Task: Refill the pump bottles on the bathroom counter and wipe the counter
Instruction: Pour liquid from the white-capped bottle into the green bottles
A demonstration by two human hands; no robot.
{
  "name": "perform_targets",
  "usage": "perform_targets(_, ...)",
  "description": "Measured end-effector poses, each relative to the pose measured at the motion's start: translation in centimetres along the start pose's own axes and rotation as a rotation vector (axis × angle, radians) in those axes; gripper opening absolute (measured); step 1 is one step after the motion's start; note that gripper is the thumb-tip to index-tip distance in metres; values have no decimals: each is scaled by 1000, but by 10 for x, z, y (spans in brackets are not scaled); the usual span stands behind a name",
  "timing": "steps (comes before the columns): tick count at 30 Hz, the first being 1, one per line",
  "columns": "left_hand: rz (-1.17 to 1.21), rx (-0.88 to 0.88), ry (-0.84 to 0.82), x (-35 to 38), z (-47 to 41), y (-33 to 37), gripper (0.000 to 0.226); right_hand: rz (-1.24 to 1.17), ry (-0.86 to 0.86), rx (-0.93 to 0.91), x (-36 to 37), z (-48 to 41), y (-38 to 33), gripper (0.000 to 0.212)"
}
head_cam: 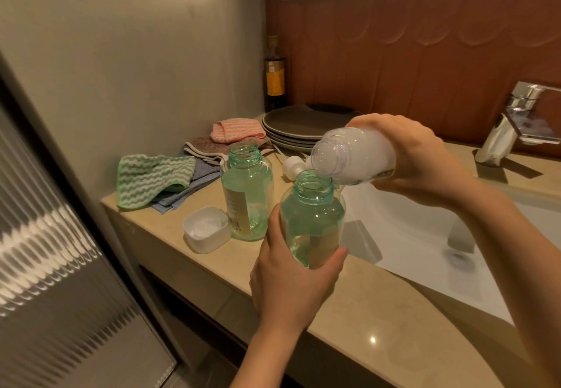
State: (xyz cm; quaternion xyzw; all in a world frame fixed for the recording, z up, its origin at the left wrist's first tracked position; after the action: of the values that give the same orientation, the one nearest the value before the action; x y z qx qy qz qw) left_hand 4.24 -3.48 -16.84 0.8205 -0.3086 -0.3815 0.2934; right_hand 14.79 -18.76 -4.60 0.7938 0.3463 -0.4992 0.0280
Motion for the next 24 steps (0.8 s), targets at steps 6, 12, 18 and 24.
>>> perform_targets(6, -3, 2, -8, 1, 0, 0, 102, 14, 0, -7, 0, 1, -2, 81)
perform_targets(12, -14, 6, 0, 1, 0, 0, 102, 35, 10, -30, -1, 0, -3, 80)
perform_targets(18, -18, 1, -5, 1, 0, -1, 102, 42, 25, -46, -2, 1, -4, 81)
perform_targets(24, -18, -8, -17, 1, 0, 0, 106, 55, 36, -59, -2, 0, -6, 80)
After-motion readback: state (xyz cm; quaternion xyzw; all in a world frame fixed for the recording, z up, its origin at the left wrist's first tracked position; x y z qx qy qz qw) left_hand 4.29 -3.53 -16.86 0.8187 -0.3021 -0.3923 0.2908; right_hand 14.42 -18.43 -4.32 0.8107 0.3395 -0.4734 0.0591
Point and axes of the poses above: each hand's wrist, its own z-axis away from the middle knuckle, its own x-axis out of the palm, y = z × x, the point moved 5 cm from there along -z, towards the middle knuckle, and after that the axes turned 15 degrees about x, right-handed, at the moved point
